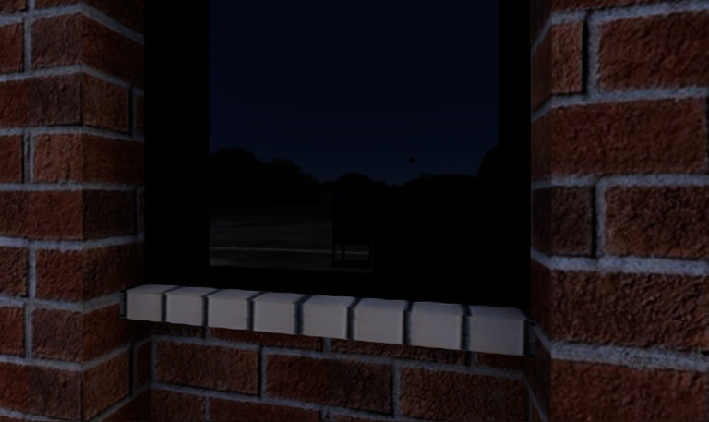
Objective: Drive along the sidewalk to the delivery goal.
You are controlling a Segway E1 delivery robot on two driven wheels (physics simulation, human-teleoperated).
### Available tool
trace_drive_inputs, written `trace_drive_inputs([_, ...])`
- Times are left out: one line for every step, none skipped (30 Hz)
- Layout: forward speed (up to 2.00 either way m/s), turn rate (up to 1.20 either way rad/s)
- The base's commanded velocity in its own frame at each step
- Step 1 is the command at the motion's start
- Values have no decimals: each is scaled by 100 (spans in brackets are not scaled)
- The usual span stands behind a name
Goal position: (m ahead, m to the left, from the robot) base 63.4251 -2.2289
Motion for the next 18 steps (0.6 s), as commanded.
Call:
trace_drive_inputs([0,0])
trace_drive_inputs([0,0])
trace_drive_inputs([0,0])
trace_drive_inputs([0,0])
trace_drive_inputs([0,0])
trace_drive_inputs([0,0])
trace_drive_inputs([0,0])
trace_drive_inputs([0,0])
trace_drive_inputs([0,0])
trace_drive_inputs([0,0])
trace_drive_inputs([0,0])
trace_drive_inputs([0,0])
trace_drive_inputs([0,0])
trace_drive_inputs([0,0])
trace_drive_inputs([0,-35])
trace_drive_inputs([0,-60])
trace_drive_inputs([-4,-80])
trace_drive_inputs([-4,-80])
